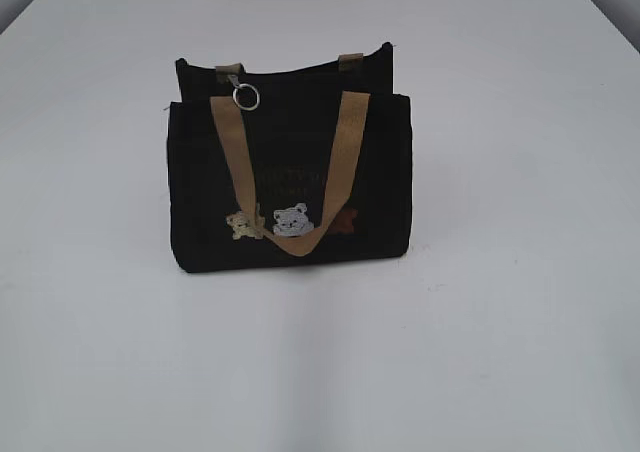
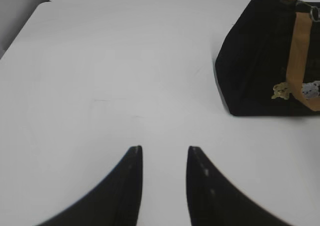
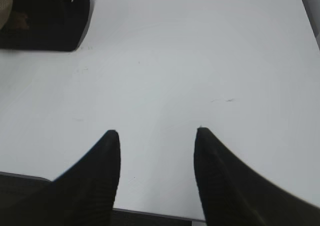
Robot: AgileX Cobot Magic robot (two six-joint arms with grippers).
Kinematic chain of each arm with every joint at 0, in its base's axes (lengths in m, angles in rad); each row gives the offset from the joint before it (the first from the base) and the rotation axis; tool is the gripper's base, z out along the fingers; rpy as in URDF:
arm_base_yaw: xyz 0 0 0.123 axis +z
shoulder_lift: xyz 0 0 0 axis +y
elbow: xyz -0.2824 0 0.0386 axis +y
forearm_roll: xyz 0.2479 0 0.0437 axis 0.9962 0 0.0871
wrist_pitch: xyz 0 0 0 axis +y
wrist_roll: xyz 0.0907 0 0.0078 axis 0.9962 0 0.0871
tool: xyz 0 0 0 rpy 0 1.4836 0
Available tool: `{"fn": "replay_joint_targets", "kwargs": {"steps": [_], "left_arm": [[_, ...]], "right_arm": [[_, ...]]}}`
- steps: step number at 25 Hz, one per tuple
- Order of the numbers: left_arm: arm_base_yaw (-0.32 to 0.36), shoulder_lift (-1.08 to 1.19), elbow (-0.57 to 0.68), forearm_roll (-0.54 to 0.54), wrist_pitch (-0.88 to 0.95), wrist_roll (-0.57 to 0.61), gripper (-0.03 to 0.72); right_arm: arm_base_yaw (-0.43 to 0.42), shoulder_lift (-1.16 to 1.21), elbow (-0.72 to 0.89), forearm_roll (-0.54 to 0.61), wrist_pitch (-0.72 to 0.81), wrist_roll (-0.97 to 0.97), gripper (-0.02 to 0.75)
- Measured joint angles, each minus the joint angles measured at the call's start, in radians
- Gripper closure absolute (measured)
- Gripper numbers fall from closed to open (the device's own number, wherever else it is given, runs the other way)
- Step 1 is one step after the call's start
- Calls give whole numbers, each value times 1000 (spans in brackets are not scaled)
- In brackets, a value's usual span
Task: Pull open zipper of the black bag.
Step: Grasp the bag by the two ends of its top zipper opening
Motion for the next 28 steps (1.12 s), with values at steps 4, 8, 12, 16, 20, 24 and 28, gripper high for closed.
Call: {"fn": "replay_joint_targets", "kwargs": {"steps": [4,8,12,16,20,24,28], "left_arm": [[0,42,-7,-107,-31,55,459],[0,271,-12,-355,-247,395,431],[0,624,-12,-654,-538,855,327],[0,1020,-14,-1086,-579,1344,267],[0,1275,-15,-1413,-538,1712,258],[-3,1413,-15,-1622,-460,2031,258],[-36,1474,-15,-1656,-448,2308,258]], "right_arm": [[0,0,0,0,0,0,358],[0,0,0,0,0,0,358],[0,0,0,0,0,0,358],[0,0,0,0,0,0,358],[0,0,0,0,0,0,358],[0,0,0,1,0,0,358],[0,0,0,38,0,7,358]]}}
